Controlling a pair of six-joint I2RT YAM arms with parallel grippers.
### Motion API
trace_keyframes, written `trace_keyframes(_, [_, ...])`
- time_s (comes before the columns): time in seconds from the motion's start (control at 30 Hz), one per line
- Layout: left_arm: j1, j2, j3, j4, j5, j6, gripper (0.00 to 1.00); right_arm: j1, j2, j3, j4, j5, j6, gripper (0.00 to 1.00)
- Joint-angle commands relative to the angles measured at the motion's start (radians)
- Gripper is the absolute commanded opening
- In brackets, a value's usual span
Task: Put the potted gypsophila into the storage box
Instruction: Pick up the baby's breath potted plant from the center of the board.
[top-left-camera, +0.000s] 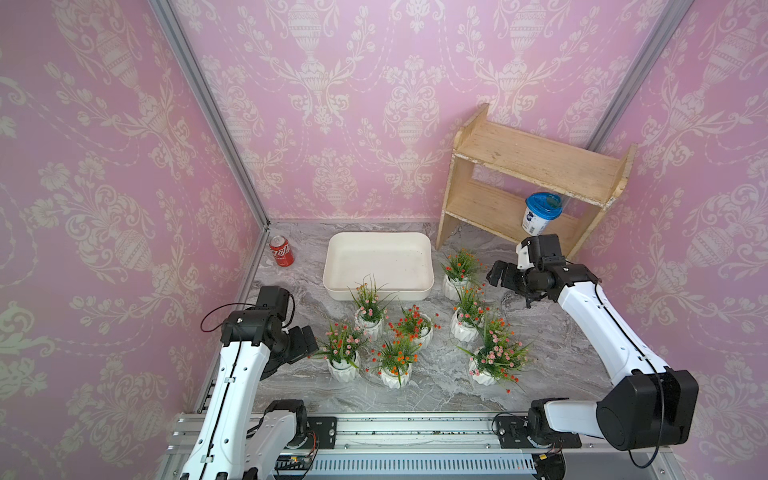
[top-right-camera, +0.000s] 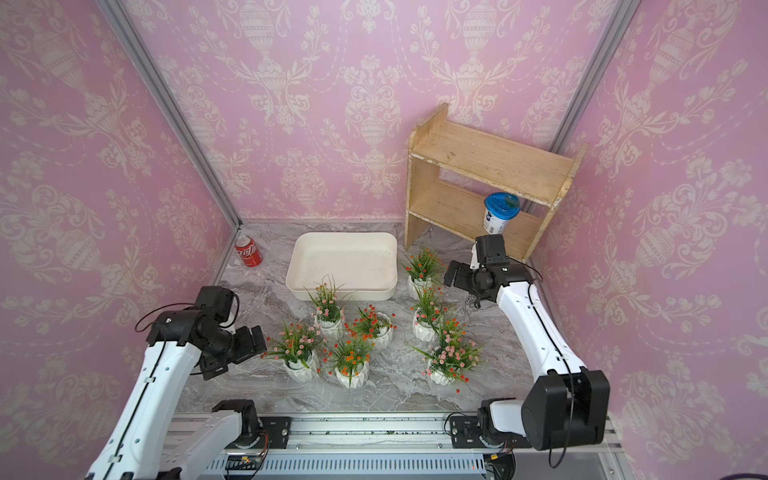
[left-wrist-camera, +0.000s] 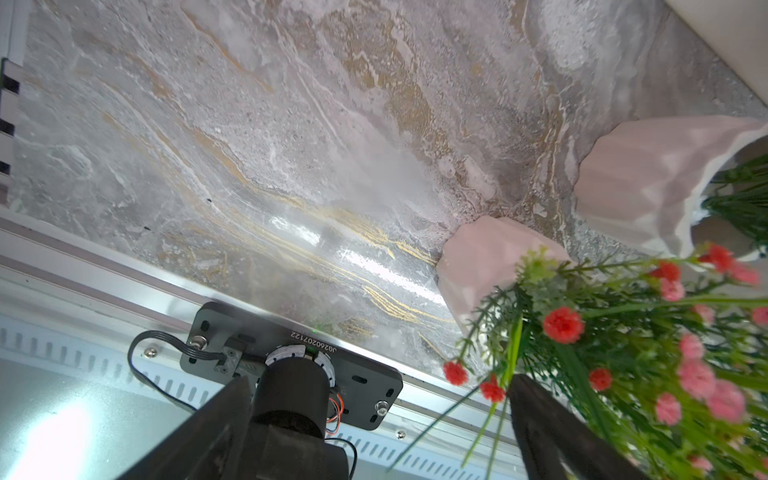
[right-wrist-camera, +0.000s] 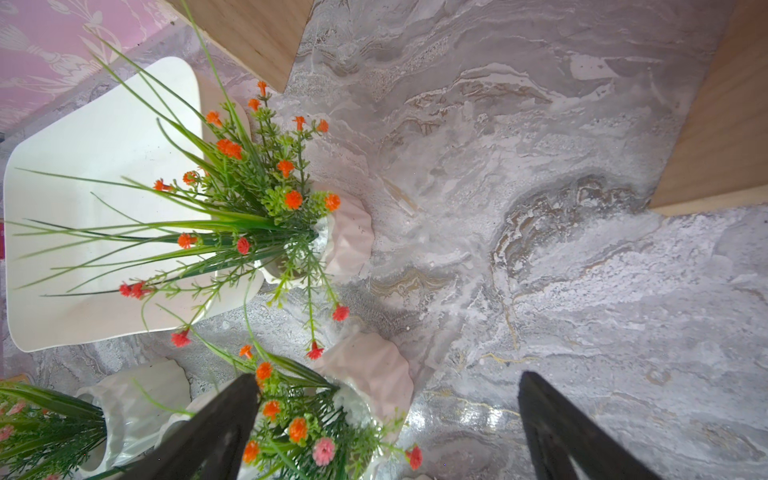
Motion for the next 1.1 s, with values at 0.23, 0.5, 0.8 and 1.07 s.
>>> trace_keyframes(0.23, [-0.054,0.027,-0.069,0.051,0.078,-0.071,0.96,0.012,0.000,-0.031,0.019,-0.012,0.017,1.00])
trace_keyframes(0.5, [-0.176,0.094,-0.097,0.149,0.067,-0.153,0.97,0.017,-0.002,-0.049,0.030,-0.011,0.020,1.00])
trace_keyframes(0.8, [-0.197,0.069,-0.057,0.086,0.027,-0.181,0.97,0.017,-0.003,-0.046,0.025,-0.008,0.014,1.00])
trace_keyframes(1.07, [-0.197,-0.062,-0.068,-0.027,0.042,-0.236,0.95,0.016,-0.005,-0.056,0.030,-0.011,0.014,1.00])
